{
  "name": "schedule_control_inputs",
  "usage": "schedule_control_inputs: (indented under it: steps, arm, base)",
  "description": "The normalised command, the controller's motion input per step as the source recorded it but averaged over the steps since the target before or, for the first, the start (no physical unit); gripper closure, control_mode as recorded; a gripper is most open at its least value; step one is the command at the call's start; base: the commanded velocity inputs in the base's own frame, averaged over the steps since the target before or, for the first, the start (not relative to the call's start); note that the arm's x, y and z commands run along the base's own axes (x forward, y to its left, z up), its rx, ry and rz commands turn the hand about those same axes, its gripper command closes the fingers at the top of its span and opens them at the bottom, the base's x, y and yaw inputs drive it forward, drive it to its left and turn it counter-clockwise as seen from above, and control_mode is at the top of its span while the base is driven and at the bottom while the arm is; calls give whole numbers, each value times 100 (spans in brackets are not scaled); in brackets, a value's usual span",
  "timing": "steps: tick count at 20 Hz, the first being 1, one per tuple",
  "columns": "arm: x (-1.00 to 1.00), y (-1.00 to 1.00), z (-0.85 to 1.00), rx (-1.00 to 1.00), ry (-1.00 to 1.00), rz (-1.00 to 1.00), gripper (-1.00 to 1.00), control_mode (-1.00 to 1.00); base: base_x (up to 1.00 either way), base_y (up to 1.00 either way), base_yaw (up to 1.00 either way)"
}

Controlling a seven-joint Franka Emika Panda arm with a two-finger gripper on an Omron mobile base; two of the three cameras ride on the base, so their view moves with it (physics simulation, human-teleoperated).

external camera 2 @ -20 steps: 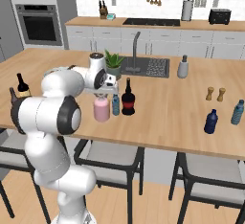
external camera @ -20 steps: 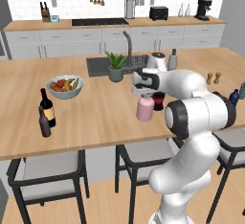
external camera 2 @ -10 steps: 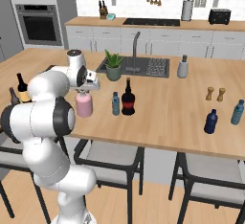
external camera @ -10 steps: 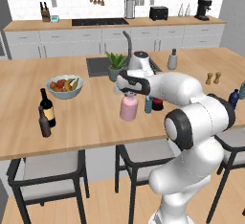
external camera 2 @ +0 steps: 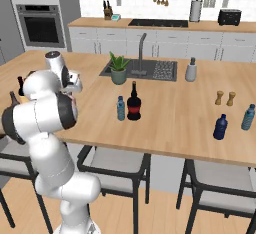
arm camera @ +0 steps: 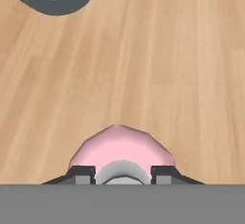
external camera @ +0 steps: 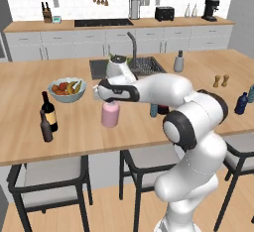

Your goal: Move the plastic bottles in the middle to the plastics group, and the glass bottles in the middle to the glass group.

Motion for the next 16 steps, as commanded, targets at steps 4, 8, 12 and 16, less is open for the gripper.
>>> schedule_control_inputs:
  steps: [4,8,12,16]
  arm:
    - [23,82,0,0,1,0,100,-100]
    - [25,69,0,0,1,0,100,-100]
    - [14,61,0,0,0,0,100,-100]
    - [1,43,0,0,0,0,100,-100]
  base:
    - [0,0,0]
    - [0,0,0]
    - [0,0,0]
    - [0,0,0]
